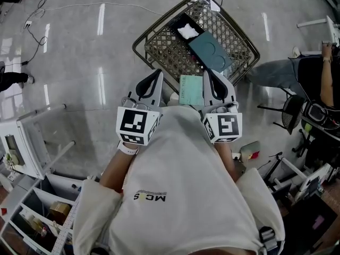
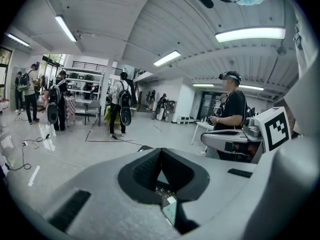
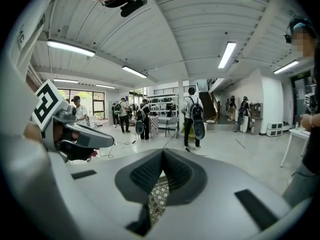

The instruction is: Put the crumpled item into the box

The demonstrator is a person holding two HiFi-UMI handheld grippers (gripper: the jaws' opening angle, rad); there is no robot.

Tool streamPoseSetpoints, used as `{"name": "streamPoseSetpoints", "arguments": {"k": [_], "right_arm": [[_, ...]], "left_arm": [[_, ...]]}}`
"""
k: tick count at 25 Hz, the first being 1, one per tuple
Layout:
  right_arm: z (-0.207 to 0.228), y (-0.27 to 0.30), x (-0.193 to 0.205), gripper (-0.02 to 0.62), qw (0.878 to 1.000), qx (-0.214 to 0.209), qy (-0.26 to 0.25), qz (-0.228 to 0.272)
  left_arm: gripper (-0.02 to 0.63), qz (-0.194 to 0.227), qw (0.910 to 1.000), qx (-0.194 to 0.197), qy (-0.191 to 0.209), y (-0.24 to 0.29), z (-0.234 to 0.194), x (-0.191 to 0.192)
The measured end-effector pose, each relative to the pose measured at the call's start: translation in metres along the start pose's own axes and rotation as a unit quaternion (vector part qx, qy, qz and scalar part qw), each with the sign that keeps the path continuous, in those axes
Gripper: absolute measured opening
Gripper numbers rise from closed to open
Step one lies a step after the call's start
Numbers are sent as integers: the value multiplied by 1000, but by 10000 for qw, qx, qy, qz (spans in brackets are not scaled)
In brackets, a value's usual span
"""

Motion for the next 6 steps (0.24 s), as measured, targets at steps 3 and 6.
{"name": "streamPoseSetpoints", "arguments": {"k": [3,6], "right_arm": [[1,0,-1,15,10000,-29,34,-2],[5,1,-6,15,9999,-29,80,67]], "left_arm": [[23,-12,10000,-12,-4,1,2,-1],[23,40,10000,-11,53,5,2,-7]]}}
Point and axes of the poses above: the fingertips, and each gripper's own axes: y forward along the fingers, z to its right, x out of its underside, the point moved 7 cm from there along -y, backward along the fingers, and after that the axes turned 9 degrees about y, right-handed, at the moved point
